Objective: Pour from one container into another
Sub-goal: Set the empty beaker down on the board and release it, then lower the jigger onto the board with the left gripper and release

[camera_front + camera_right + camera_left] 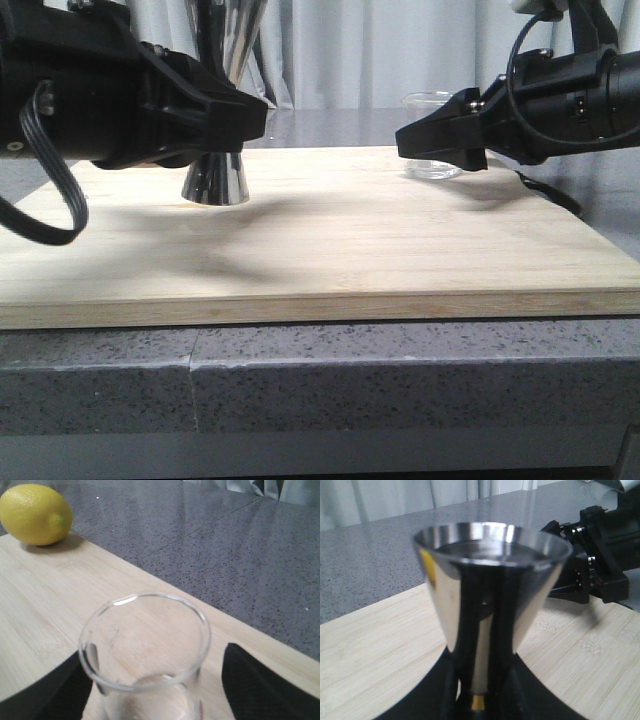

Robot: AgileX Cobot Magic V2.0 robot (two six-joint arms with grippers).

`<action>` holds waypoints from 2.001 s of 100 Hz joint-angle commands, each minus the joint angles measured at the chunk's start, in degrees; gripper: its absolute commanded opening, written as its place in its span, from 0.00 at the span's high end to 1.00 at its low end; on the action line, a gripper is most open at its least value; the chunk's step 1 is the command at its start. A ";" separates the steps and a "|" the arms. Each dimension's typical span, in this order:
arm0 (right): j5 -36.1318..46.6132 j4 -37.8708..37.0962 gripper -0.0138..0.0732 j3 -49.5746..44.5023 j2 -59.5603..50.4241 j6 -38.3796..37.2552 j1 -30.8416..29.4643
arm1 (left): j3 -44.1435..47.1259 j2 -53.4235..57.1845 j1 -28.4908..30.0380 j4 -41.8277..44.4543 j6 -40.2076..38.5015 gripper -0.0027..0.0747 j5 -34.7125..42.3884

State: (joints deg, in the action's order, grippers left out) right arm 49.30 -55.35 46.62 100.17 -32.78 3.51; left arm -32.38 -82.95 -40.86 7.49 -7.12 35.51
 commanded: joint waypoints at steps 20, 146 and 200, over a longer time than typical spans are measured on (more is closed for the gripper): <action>3.28 3.07 0.19 1.24 -2.82 0.43 0.12 | -1.50 2.07 -0.52 -0.24 -0.74 0.99 5.57; 4.15 1.82 0.19 1.24 -41.44 -6.42 0.78 | -1.50 0.55 2.92 -2.34 -2.58 0.99 13.42; 3.18 1.46 0.19 1.24 -42.00 -6.42 0.78 | 2.24 0.55 8.21 1.94 -6.80 0.99 18.48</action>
State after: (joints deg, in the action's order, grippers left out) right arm 50.93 -56.22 46.62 59.28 -38.88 4.15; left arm -29.88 -83.87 -32.77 9.76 -13.20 46.91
